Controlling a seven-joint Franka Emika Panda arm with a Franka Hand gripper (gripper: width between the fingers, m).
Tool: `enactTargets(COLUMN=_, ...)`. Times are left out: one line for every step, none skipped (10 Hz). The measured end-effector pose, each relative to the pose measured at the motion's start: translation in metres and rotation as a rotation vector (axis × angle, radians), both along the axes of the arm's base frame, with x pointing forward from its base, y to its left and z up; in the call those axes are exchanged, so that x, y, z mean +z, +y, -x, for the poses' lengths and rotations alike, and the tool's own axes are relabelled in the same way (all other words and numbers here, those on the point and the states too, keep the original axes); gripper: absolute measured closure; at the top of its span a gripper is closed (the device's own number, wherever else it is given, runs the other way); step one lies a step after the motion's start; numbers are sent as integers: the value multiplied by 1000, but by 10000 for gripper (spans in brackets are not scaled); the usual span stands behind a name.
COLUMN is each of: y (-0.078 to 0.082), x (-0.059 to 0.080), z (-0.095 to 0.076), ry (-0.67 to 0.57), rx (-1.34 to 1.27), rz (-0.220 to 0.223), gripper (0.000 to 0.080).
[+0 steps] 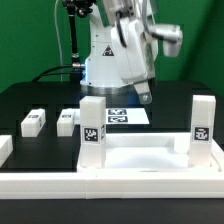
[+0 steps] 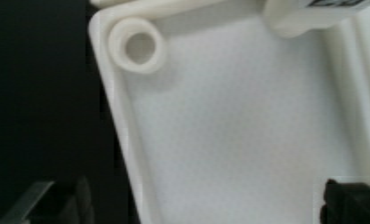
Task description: Assemble desk
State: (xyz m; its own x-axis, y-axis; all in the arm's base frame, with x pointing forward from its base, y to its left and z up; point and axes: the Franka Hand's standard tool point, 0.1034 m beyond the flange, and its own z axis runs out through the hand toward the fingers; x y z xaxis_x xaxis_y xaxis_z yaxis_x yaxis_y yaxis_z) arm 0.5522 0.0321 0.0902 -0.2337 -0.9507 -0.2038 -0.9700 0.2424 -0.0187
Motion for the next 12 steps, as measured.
enactTargets(y=4, x=-11, z=1, ry=-20, rx=13, rz=34, gripper=150)
enactTargets(y=4, x=-17, z=4, ry=-19, rx=54, rz=40, gripper=150)
enactTargets(y=-3, x=-19, z=3, ry=-34, rx=86, rz=43, gripper=150)
enactTargets(y=-2, x=-19, z=3, ry=-33, rx=78, rz=43, gripper=150)
enactTargets(y=-2, x=-20, z=3, ry=-32, rx=80, rz=43, gripper=150)
enactTargets(y=-2, x=-20, z=4, ry=-31, rx=80, rz=43, gripper=150)
enactTargets(y=-2, x=-21, z=4, ry=-30, rx=81, rz=44, gripper=150)
enactTargets(y=-4, x=-24, z=5, ry=-33, rx=132, rz=50, gripper=150)
enactTargets(y=-17, x=-37, z=10, ry=-31, rx=276, rz=61, gripper=150)
enactTargets(y=-20, x=-44, z=12, ry=-7, rx=296, rz=51, gripper=150)
enactTargets(y=-22, x=-51, z=13, ry=1, rx=307, rz=56, gripper=150)
enactTargets(y=-24, x=-58, z=15, ry=0, rx=298, rz=69, gripper=150)
